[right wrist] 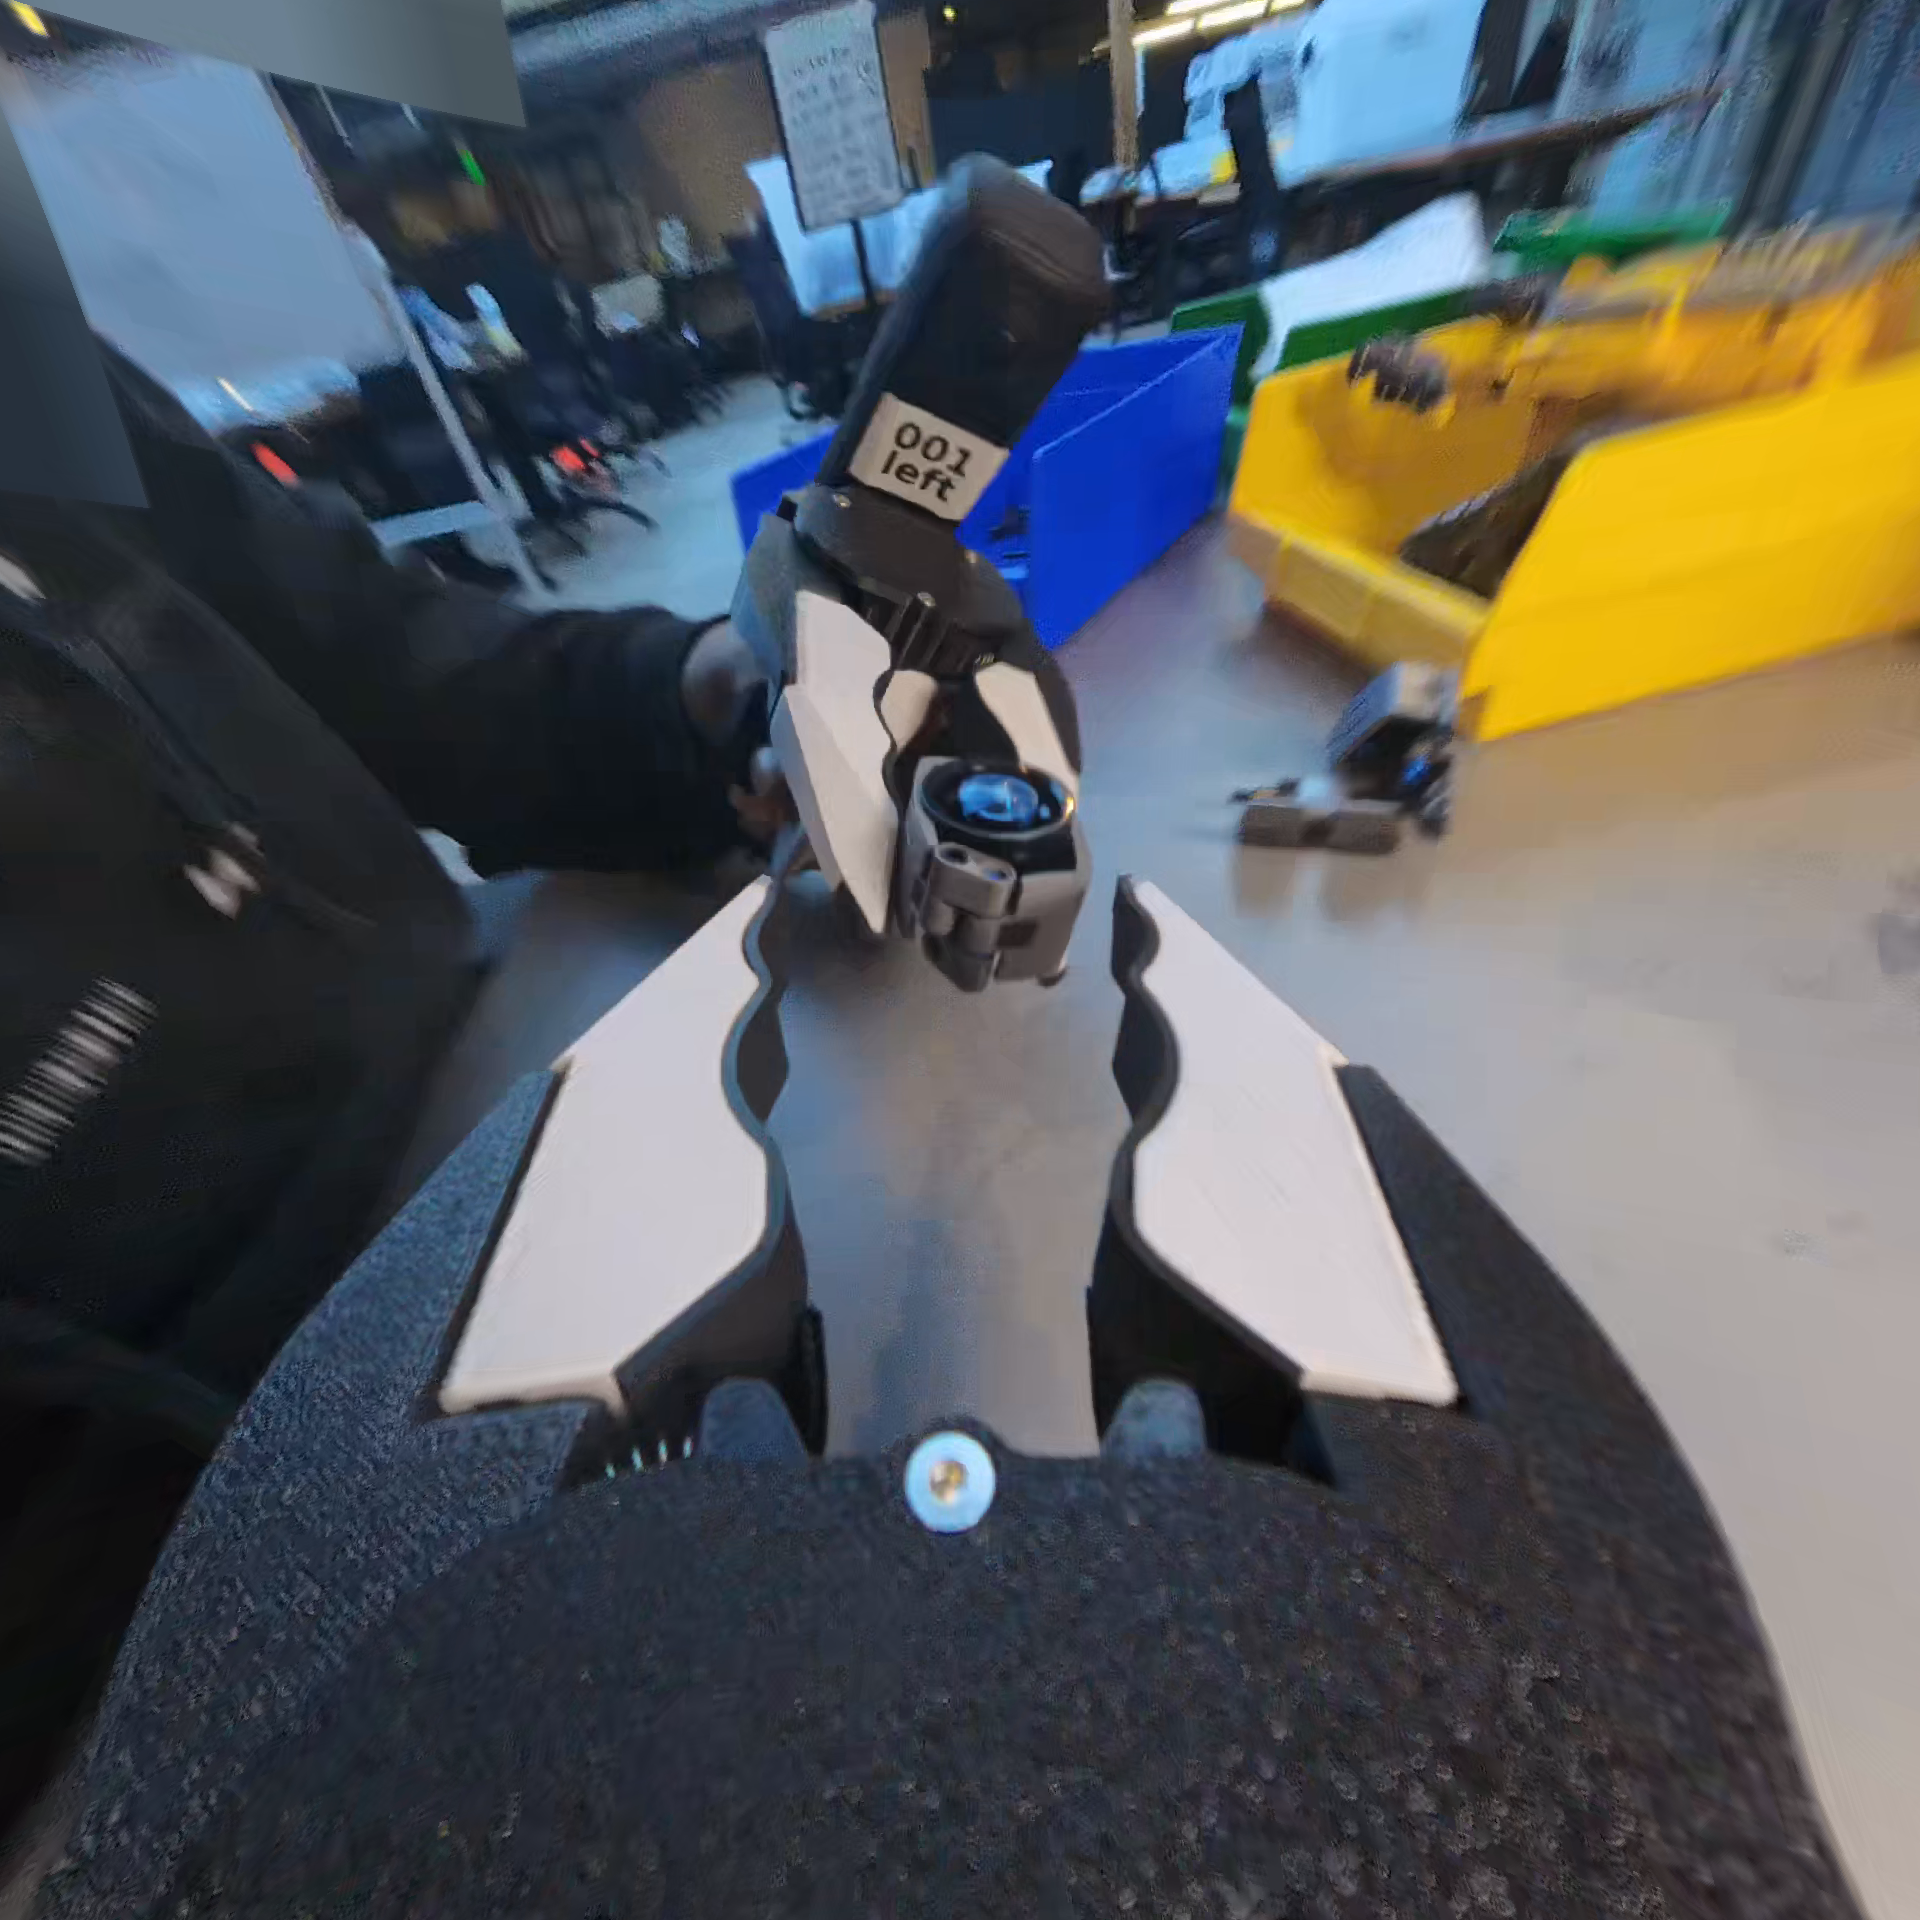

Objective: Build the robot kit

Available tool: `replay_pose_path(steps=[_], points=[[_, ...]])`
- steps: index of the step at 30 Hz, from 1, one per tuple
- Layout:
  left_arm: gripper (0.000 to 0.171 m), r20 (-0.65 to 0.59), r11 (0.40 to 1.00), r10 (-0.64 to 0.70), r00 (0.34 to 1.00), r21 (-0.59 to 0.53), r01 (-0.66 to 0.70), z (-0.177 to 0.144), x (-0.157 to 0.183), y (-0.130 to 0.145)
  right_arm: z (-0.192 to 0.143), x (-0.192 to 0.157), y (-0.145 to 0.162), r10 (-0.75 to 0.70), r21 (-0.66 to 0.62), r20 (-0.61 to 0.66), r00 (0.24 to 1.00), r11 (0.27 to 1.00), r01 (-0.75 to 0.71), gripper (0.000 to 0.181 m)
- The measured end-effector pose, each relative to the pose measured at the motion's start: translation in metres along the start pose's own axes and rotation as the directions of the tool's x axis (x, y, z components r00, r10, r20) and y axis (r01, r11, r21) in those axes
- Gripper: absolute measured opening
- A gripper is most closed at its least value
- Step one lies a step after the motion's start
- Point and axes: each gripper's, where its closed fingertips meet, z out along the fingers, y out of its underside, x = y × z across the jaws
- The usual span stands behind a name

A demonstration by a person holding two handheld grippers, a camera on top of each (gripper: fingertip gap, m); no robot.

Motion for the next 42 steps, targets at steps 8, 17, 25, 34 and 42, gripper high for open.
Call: replay_pose_path(steps=[8, 17, 25, 34, 42], points=[[0.04, -0.156, 0.967, -0.254, 0.954, -0.022, 0.254, 0.01, 0.011, 0.008, 0.008, -0.001, 0.014, -0.615, -0.237, -0.132, 0.777, 0.781, 0.577, 0.039], [0.056, -0.063, 0.96, 0.252, 0.966, 0.138, -0.242, -0.011, 0.033, -0.018, -0.007, -0.02, -0.016, -0.182, 0.074, 0.029, 0.983, 0.981, 0.179, 0.033], [0.043, 0.01, 0.896, 0.44, 0.898, 0.06, -0.44, -0.007, 0.037, -0.009, -0.001, -0.026, -0.02, 0.058, 0.133, 0.15, 0.987, 0.988, -0.078, 0.032], [0.041, 0.035, 0.868, 0.492, 0.87, 0.059, -0.493, -0.008, 0.036, -0.007, -0.003, -0.026, -0.017, 0.156, 0.136, 0.22, 0.963, 0.973, -0.188, 0.032], [0.04, 0.173, 0.726, 0.686, 0.707, -0.087, -0.683, -0.009, 0.02, 0.0, -0.003, -0.017, -0.001, -0.209, 0.045, 0.022, 0.978, 0.977, 0.208, 0.03]])
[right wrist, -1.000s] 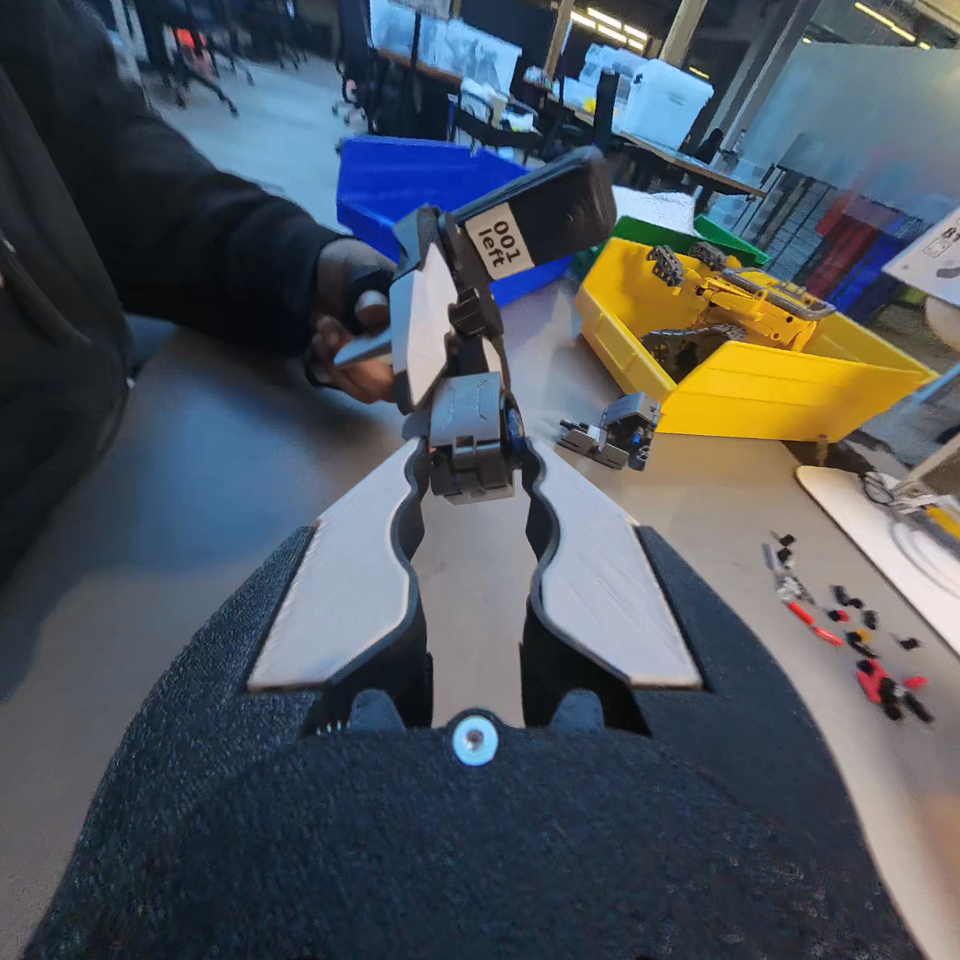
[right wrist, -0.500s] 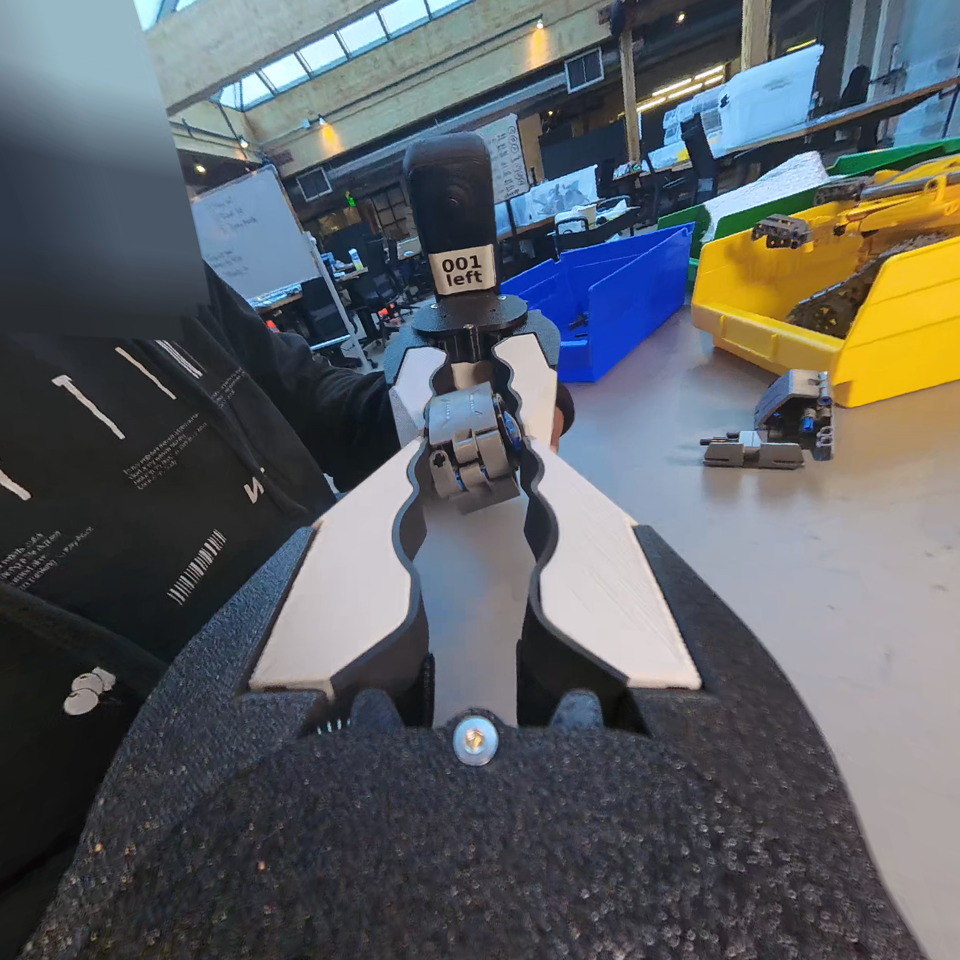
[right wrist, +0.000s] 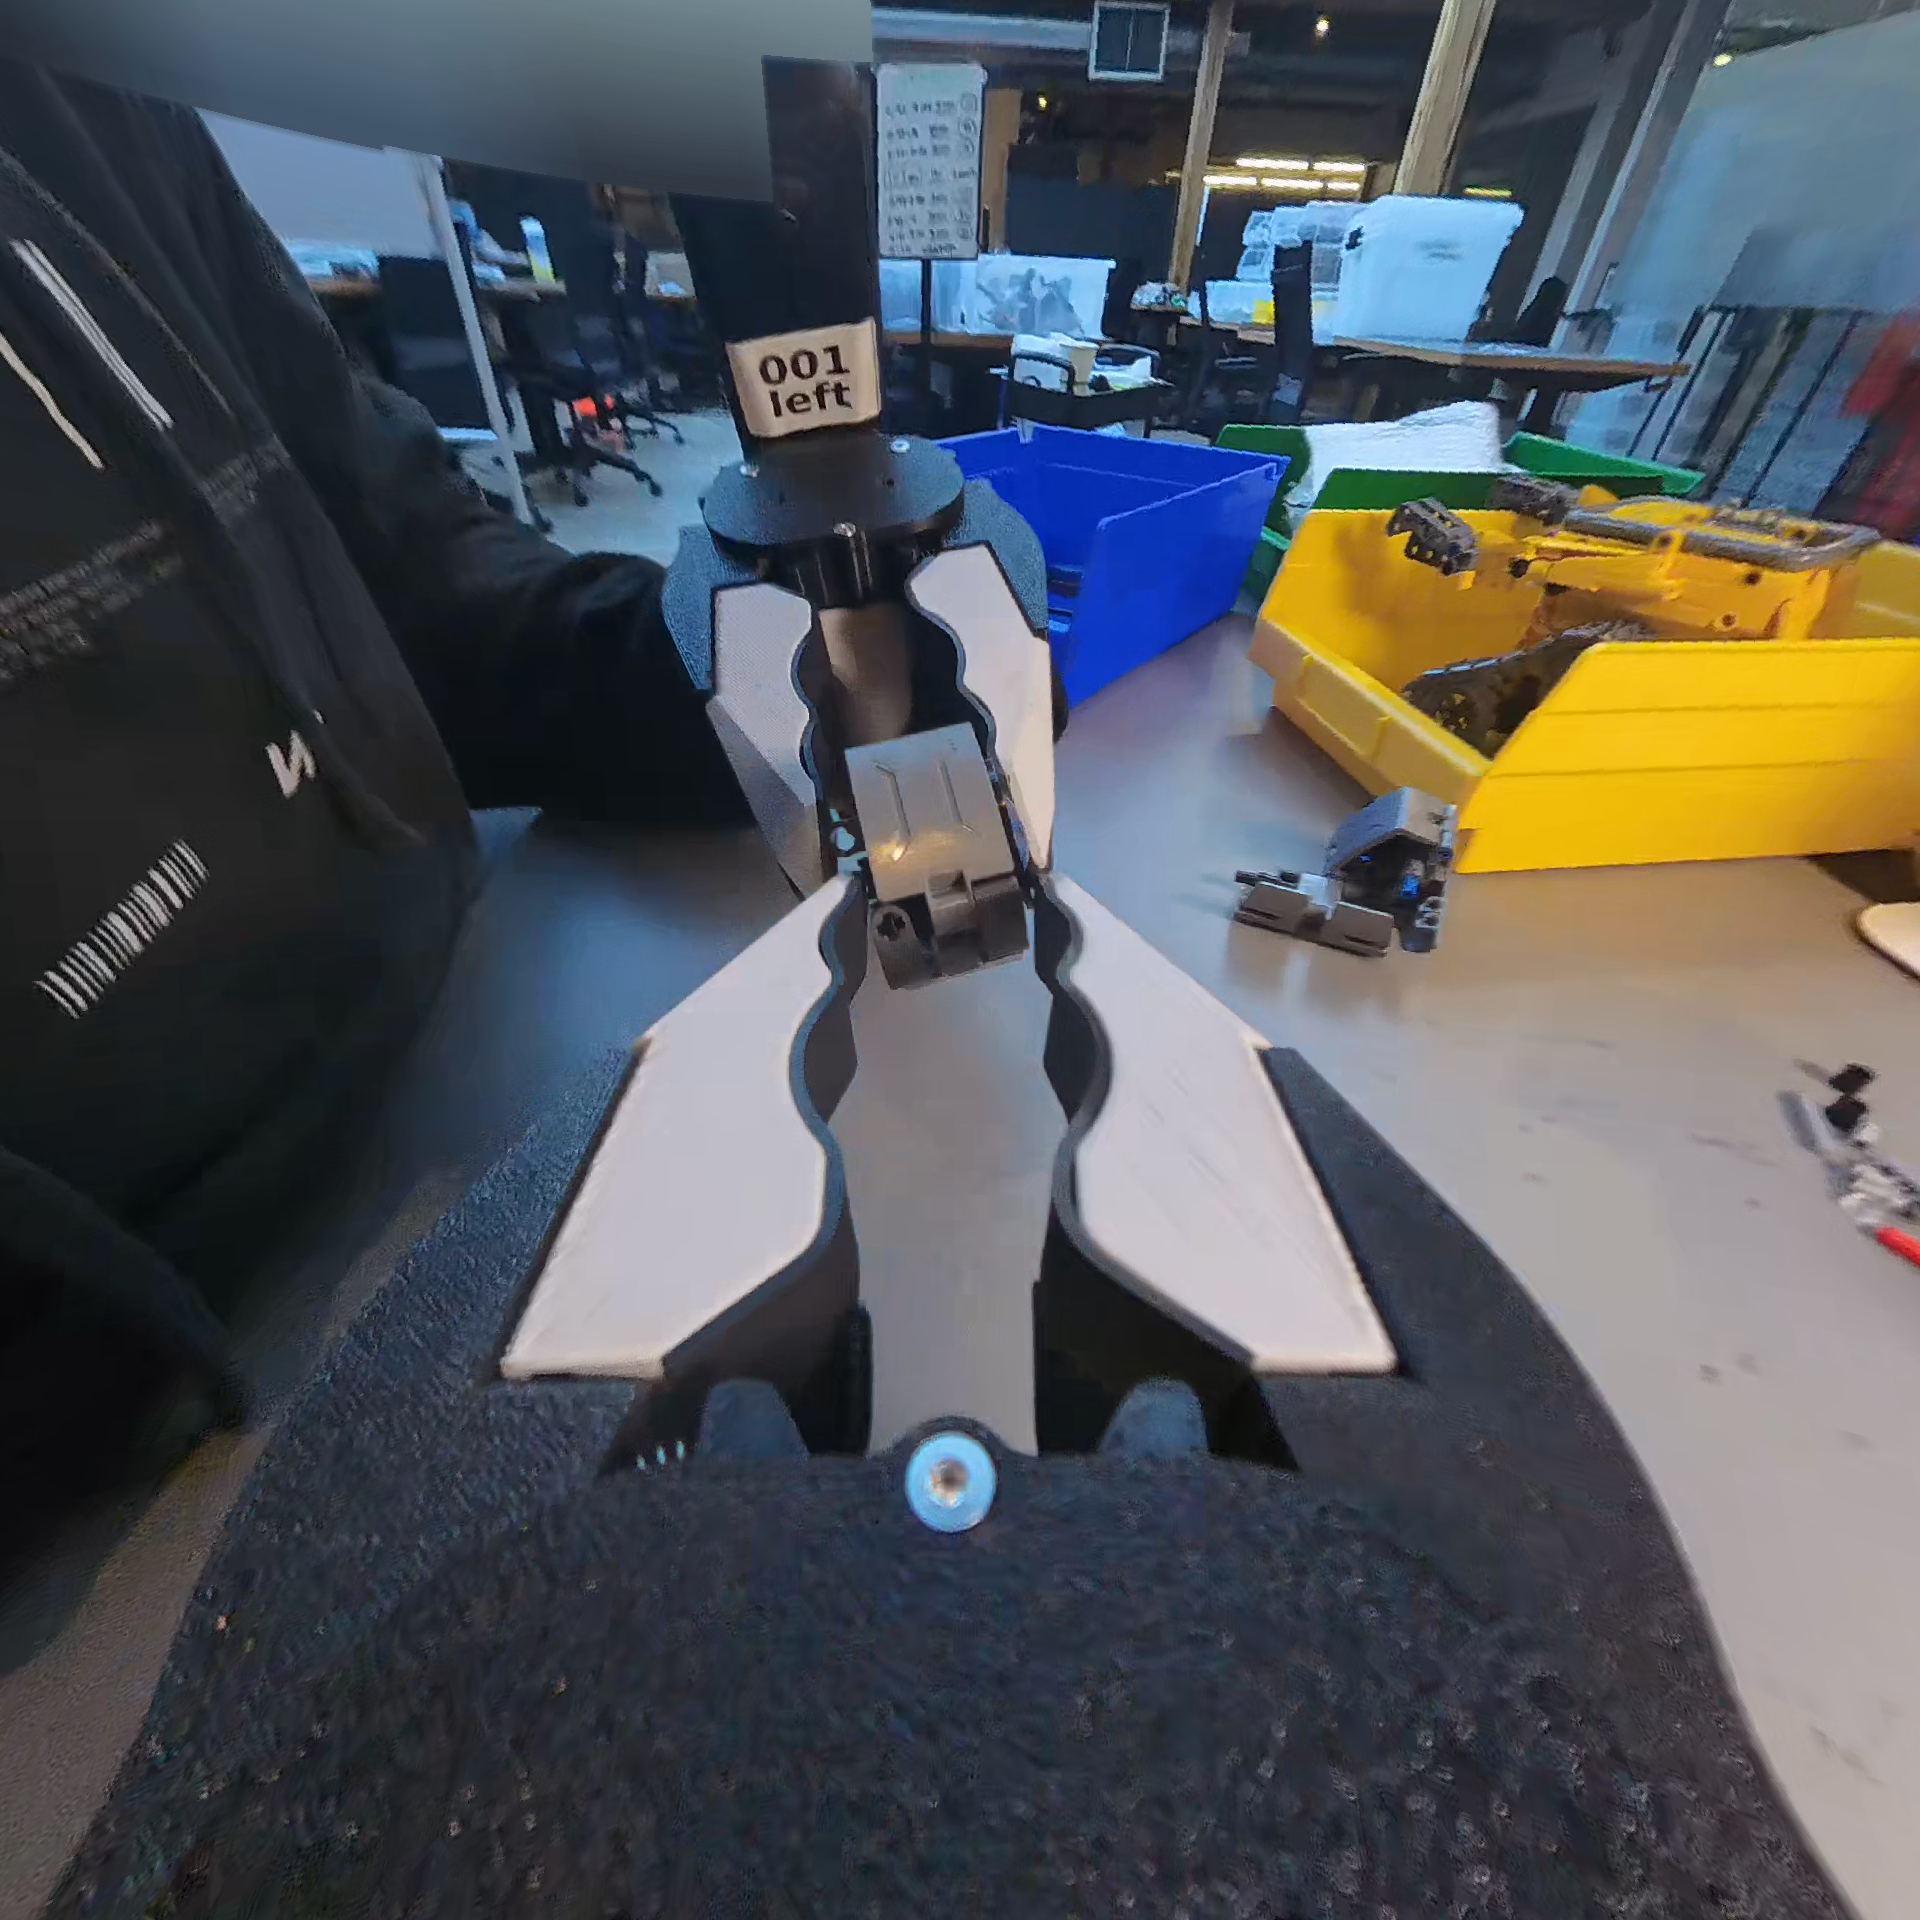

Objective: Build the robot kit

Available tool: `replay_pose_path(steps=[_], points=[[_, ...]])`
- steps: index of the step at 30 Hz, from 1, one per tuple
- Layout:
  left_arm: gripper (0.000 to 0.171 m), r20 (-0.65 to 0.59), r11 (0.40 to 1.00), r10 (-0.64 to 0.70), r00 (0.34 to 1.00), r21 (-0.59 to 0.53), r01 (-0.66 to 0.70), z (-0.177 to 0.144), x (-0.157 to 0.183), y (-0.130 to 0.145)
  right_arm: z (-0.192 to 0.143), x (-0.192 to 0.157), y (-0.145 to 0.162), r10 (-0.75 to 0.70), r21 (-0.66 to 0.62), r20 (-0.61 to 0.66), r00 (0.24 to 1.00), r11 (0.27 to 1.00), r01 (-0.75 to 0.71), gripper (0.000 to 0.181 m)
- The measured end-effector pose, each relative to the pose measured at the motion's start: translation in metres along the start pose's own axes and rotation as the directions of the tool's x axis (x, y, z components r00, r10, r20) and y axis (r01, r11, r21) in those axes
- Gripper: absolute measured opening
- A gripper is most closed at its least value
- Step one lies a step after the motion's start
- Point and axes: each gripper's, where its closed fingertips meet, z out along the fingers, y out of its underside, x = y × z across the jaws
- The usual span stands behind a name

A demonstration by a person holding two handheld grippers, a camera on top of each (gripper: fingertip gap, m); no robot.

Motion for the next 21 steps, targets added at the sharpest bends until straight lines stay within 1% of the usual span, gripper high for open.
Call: replay_pose_path(steps=[3, 5, 8, 11, 13, 16, 19, 21], points=[[0.04, 0.022, 0.998, 0.045, 0.999, -0.04, -0.044, 0.0, -0.001, 0.007, -0.001, 0.0, 0.003, -0.133, -0.043, -0.045, 0.99, 0.99, 0.131, 0.029], [0.04, 0.034, 0.997, 0.062, 0.997, -0.058, -0.06, -0.001, -0.003, 0.01, -0.004, 0.002, 0.003, -0.193, -0.058, -0.066, 0.979, 0.98, 0.189, 0.027], [0.04, 0.035, 0.996, 0.072, 0.997, -0.059, -0.07, -0.001, -0.003, 0.01, -0.007, 0.001, 0.004, -0.22, -0.081, -0.058, 0.974, 0.973, 0.215, 0.027], [0.04, 0.04, 0.991, 0.11, 0.993, -0.079, -0.107, 0.001, -0.002, 0.012, -0.007, 0.003, 0.013, -0.28, -0.138, -0.065, 0.958, 0.953, 0.269, 0.029], [0.04, 0.038, 0.989, 0.125, 0.991, -0.088, -0.122, 0.002, 0.0, 0.013, -0.006, -0.001, 0.013, -0.288, -0.138, -0.052, 0.956, 0.95, 0.278, 0.027], [0.04, 0.044, 0.986, 0.151, 0.988, -0.085, -0.146, 0.001, 0.001, 0.013, -0.004, -0.002, 0.018, -0.331, -0.174, -0.046, 0.943, 0.932, 0.318, 0.027], [0.04, 0.053, 0.984, 0.169, 0.984, -0.072, -0.165, 0.0, 0.002, 0.01, -0.004, -0.003, 0.014, -0.356, -0.173, -0.049, 0.933, 0.923, 0.343, 0.026], [0.041, 0.051, 0.986, 0.163, 0.985, -0.048, -0.161, -0.002, 0.002, 0.005, -0.004, -0.004, 0.011, -0.347, -0.151, -0.053, 0.937, 0.93, 0.336, 0.025]])
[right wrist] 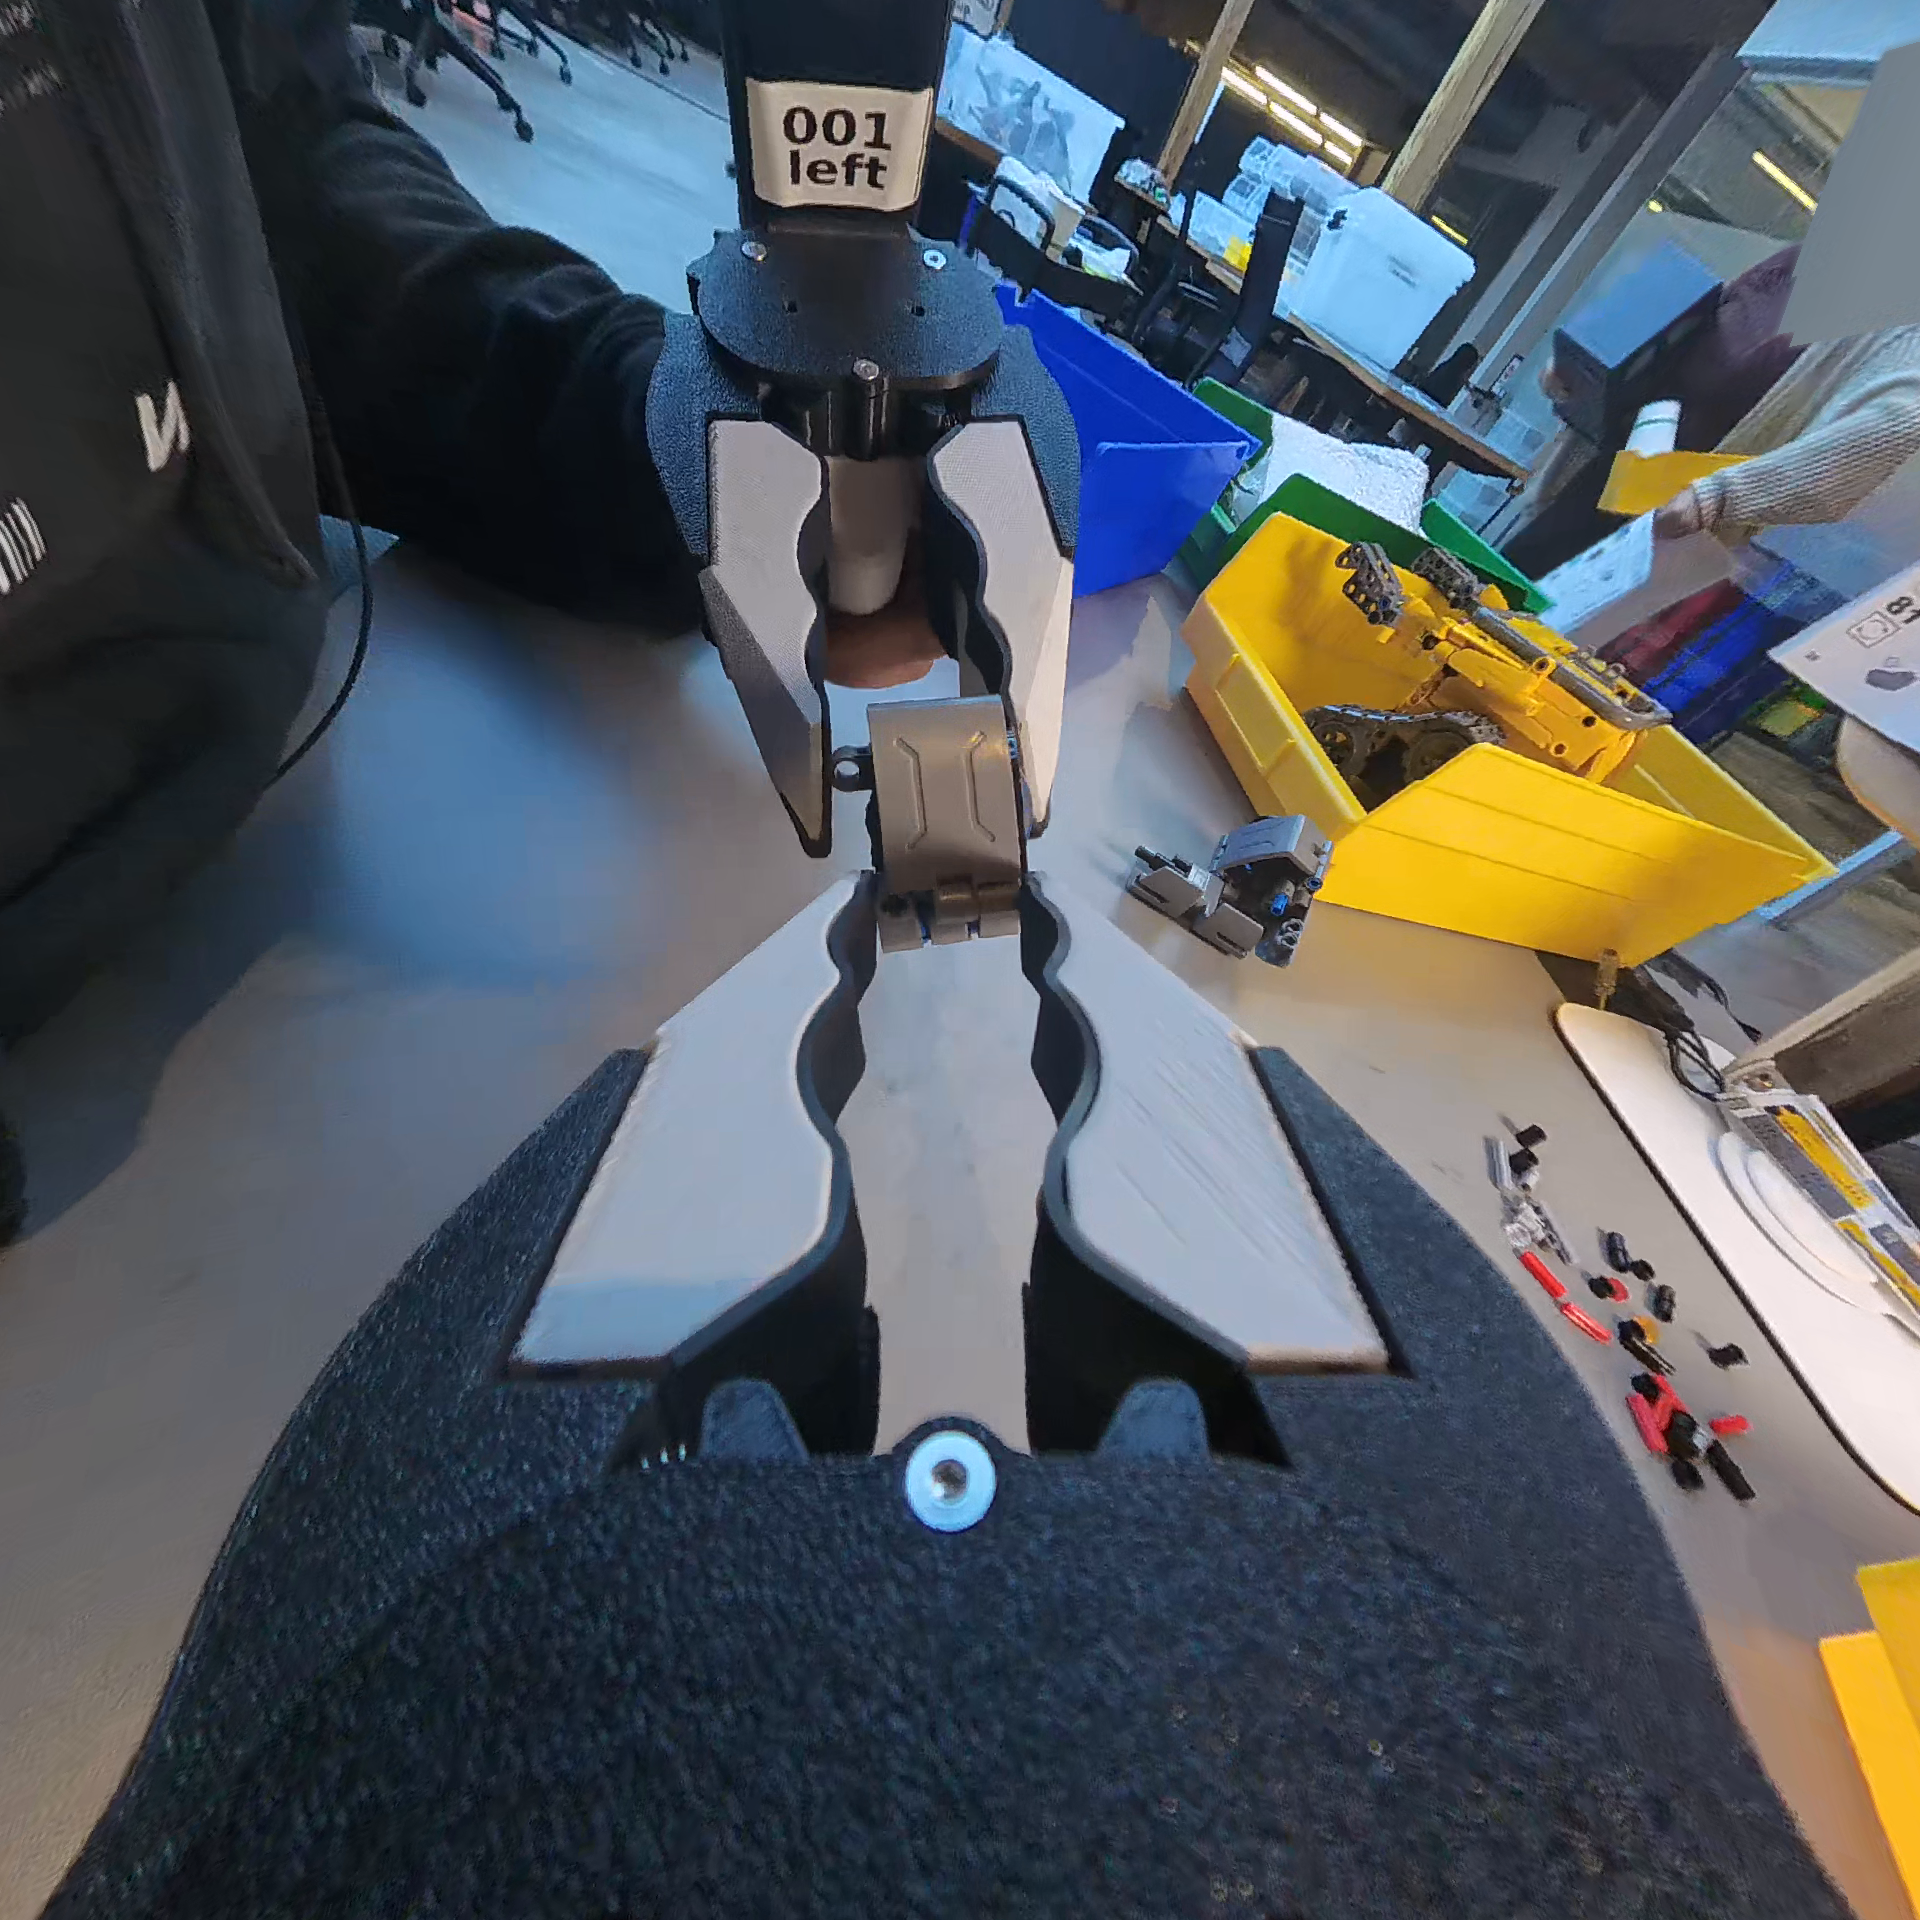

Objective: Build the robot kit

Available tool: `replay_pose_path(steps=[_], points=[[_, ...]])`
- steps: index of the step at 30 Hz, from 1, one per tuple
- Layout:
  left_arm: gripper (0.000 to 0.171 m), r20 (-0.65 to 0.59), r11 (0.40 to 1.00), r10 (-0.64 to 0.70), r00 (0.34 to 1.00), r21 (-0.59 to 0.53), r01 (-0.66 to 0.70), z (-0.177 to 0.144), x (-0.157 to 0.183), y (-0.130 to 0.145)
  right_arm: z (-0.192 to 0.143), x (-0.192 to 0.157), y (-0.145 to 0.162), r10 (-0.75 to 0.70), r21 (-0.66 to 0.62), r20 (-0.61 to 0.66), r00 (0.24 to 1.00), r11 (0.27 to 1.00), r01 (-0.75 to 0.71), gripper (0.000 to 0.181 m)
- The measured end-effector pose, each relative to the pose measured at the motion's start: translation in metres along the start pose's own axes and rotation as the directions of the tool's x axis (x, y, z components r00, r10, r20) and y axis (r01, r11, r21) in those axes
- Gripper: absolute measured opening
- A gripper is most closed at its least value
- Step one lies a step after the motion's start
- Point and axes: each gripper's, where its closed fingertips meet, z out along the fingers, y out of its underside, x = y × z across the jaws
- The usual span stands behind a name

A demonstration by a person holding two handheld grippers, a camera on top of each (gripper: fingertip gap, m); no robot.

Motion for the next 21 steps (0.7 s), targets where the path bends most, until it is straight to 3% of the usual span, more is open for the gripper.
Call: replay_pose_path(steps=[6, 12, 21], points=[[0.032, -0.018, 0.997, -0.01, 1.0, 0.078, 0.011, -0.017, -0.003, -0.01, -0.004, 0.003, -0.001, 0.119, 0.044, 0.042, 0.992, 0.992, -0.121, 0.025], [0.024, -0.055, 0.999, -0.008, 0.998, 0.049, 0.011, -0.014, 0.003, -0.005, 0.0, -0.004, 0.001, 0.202, 0.037, 0.103, 0.974, 0.978, -0.207, 0.025], [0.023, -0.051, 0.996, -0.067, 0.996, 0.062, 0.071, -0.014, 0.0, -0.007, -0.001, -0.002, -0.002, 0.181, 0.02, 0.07, 0.981, 0.983, -0.183, 0.023]])
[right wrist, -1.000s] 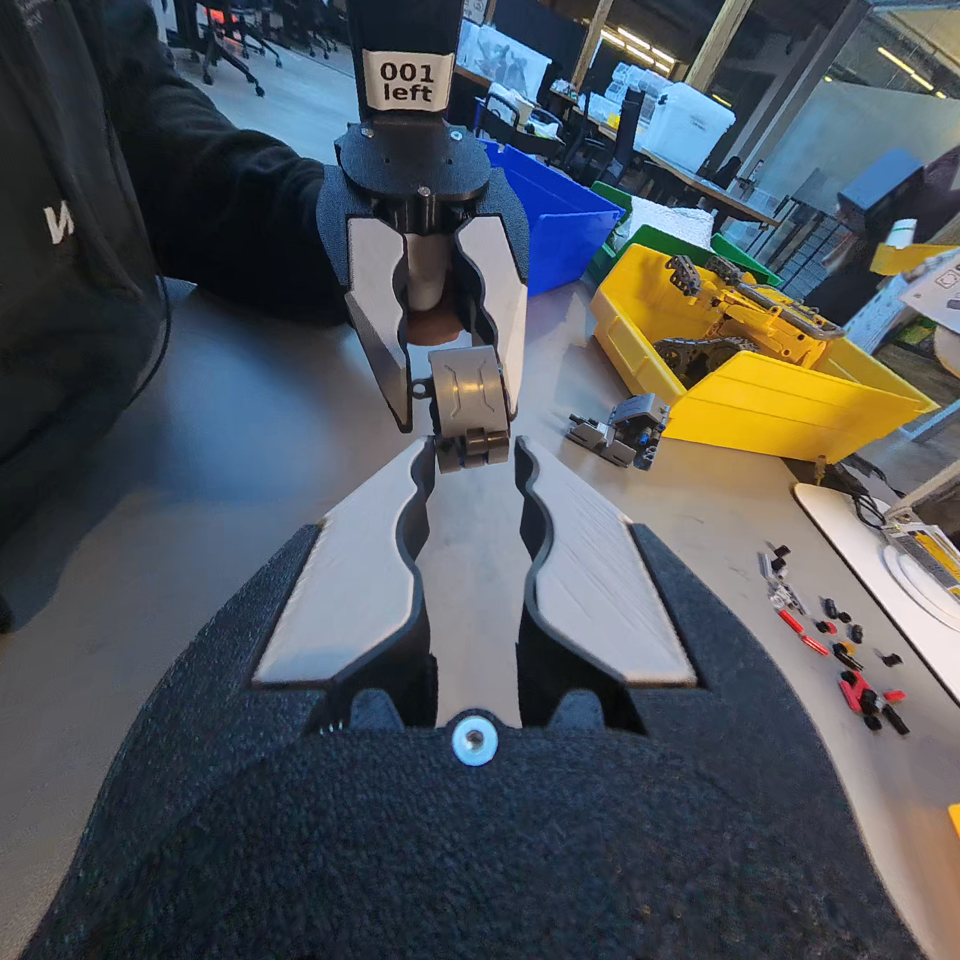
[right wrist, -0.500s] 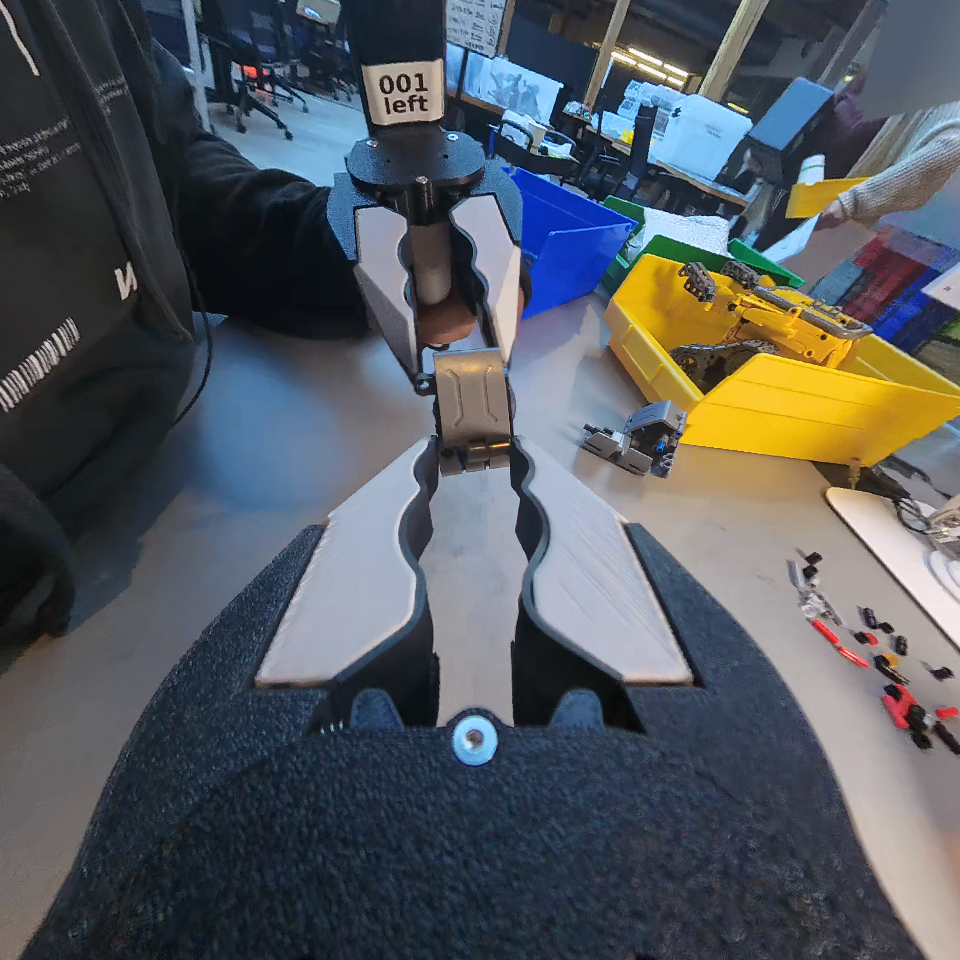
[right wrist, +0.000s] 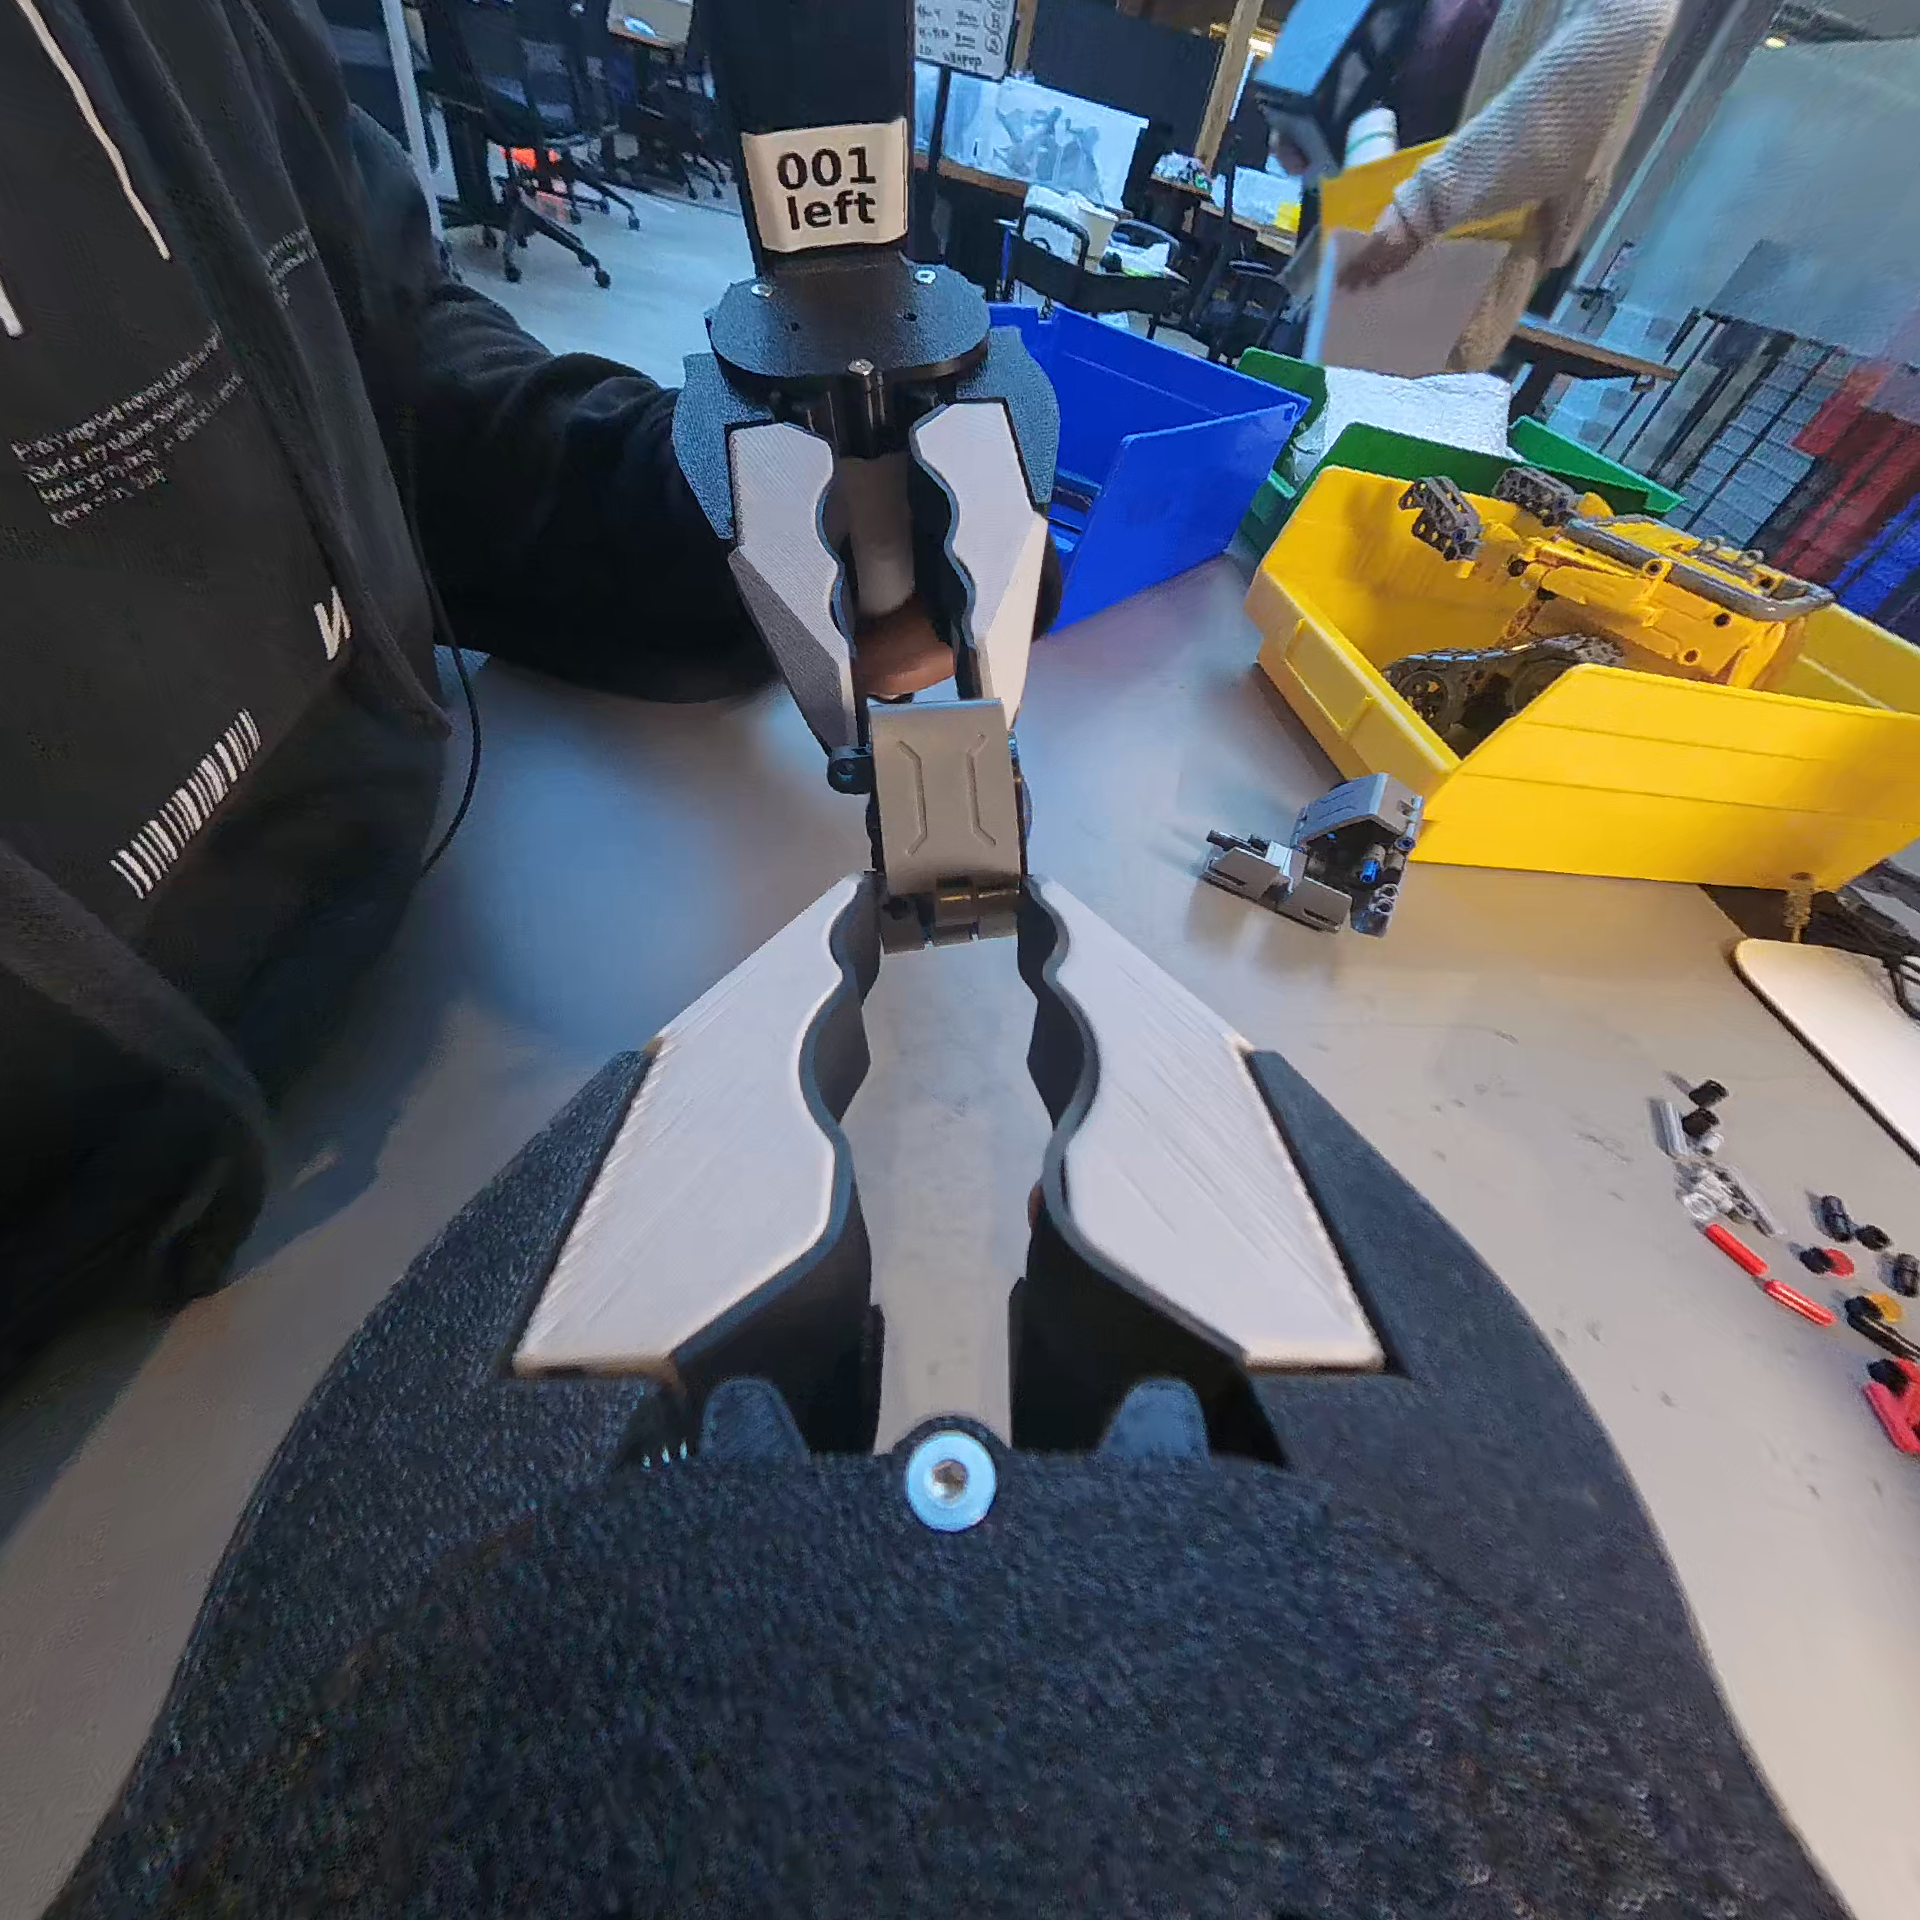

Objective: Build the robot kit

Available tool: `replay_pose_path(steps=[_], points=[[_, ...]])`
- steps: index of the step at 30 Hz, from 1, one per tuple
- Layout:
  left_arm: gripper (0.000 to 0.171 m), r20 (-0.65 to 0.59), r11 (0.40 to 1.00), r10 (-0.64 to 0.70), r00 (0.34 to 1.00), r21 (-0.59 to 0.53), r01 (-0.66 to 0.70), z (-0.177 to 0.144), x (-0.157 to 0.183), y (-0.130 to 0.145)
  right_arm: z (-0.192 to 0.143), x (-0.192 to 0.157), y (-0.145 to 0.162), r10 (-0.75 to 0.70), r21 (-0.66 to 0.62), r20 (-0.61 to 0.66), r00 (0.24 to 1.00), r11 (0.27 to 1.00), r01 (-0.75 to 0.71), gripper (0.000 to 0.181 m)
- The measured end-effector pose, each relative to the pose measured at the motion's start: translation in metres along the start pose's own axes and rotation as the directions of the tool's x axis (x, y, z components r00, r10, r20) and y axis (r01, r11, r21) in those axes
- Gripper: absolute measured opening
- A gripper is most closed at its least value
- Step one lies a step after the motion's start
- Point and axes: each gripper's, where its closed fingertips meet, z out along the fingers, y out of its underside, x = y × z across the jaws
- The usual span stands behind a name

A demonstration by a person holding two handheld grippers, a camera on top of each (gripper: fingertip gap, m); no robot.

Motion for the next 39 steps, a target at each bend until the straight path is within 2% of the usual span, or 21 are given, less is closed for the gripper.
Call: replay_pose_path(steps=[7, 12, 15, 16, 18, 20, 25, 28, 32, 34, 36, 39], points=[[0.023, -0.01, 1.0, 0.01, 1.0, -0.012, -0.011, 0.003, 0.0, 0.002, -0.001, 0.0, 0.005, 0.023, 0.004, 0.017, 1.0, 1.0, -0.024, 0.022], [0.024, 0.021, 0.997, 0.019, 1.0, 0.072, -0.021, -0.002, -0.005, -0.009, -0.002, 0.005, -0.006, -0.001, 0.091, 0.004, 1.0, 0.996, 0.001, 0.024], [0.05, 0.019, 0.993, 0.028, 0.999, 0.111, -0.03, -0.004, -0.004, -0.016, -0.004, -0.002, -0.014, -0.009, 0.162, 0.035, 0.999, 0.987, 0.003, 0.024], [0.054, 0.0, 0.993, 0.028, 1.0, 0.116, -0.028, -0.003, -0.001, -0.018, -0.004, -0.003, -0.017, -0.011, 0.187, 0.04, 0.999, 0.982, 0.003, 0.024], [0.05, -0.025, 0.992, 0.06, 0.998, 0.115, -0.056, 0.0, 0.005, -0.022, -0.003, -0.008, -0.022, 0.003, 0.217, 0.072, 0.997, 0.976, -0.018, 0.024], [0.033, -0.047, 0.991, 0.091, 0.995, 0.108, -0.086, 0.001, 0.011, -0.024, -0.001, -0.011, -0.024, 0.015, 0.229, 0.095, 0.995, 0.973, -0.037, 0.025], [0.031, -0.036, 0.997, 0.075, 0.997, 0.038, -0.074, 0.001, 0.008, -0.018, 0.003, -0.01, -0.018, 0.026, 0.191, 0.091, 0.995, 0.981, -0.043, 0.025], [0.031, -0.018, 0.994, 0.109, 0.994, -0.01, -0.11, 0.0, 0.007, -0.011, 0.006, -0.009, -0.013, 0.013, 0.13, 0.066, 0.998, 0.991, -0.021, 0.026], [0.031, -0.012, 0.992, 0.122, 0.992, -0.039, -0.122, 0.0, 0.007, -0.005, -0.001, -0.006, -0.025, -0.017, 0.148, 0.038, 0.999, 0.989, 0.011, 0.033], [0.031, -0.014, 0.991, 0.126, 0.992, -0.05, -0.127, 0.002, 0.007, -0.004, 0.002, -0.008, -0.024, -0.062, 0.108, 0.025, 0.998, 0.992, 0.059, 0.034], [0.031, -0.014, 0.991, 0.122, 0.992, -0.058, -0.123, 0.004, 0.007, -0.003, 0.006, -0.009, -0.024, -0.101, 0.086, -0.006, 0.995, 0.991, 0.101, 0.024], [0.031, -0.01, 0.995, 0.089, 0.996, -0.051, -0.089, 0.004, 0.005, -0.003, 0.006, -0.006, -0.023, -0.108, 0.061, -0.029, 0.994, 0.992, 0.109, 0.023]])
